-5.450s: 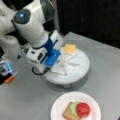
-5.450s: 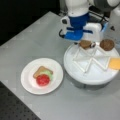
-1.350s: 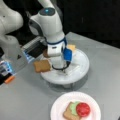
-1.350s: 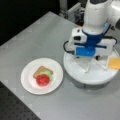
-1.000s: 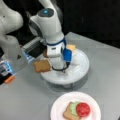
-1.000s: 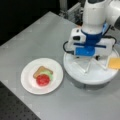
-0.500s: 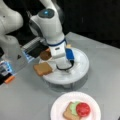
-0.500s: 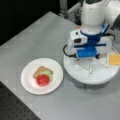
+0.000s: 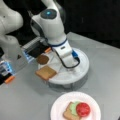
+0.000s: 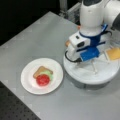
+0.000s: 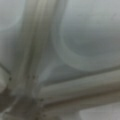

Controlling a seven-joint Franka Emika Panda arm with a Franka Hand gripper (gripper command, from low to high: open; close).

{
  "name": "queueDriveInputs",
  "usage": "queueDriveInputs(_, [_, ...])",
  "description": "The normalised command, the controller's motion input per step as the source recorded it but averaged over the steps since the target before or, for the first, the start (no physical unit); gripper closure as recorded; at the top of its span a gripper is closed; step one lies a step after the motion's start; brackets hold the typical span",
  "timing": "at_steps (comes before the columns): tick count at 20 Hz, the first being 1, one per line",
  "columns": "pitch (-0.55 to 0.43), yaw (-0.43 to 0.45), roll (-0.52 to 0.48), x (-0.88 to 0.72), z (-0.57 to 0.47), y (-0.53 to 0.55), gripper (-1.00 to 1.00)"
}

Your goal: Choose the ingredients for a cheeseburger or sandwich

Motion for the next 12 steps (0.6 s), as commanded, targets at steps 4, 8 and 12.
queueDriveInputs(4, [0.081, 0.340, 0.048, -0.12, -0.26, -0.16, -1.00])
queueDriveInputs(8, [0.104, 0.200, 0.054, -0.15, -0.18, -0.16, -1.00])
queueDriveInputs(12, [0.146, 0.104, 0.065, -0.18, 0.01, -0.09, -1.00])
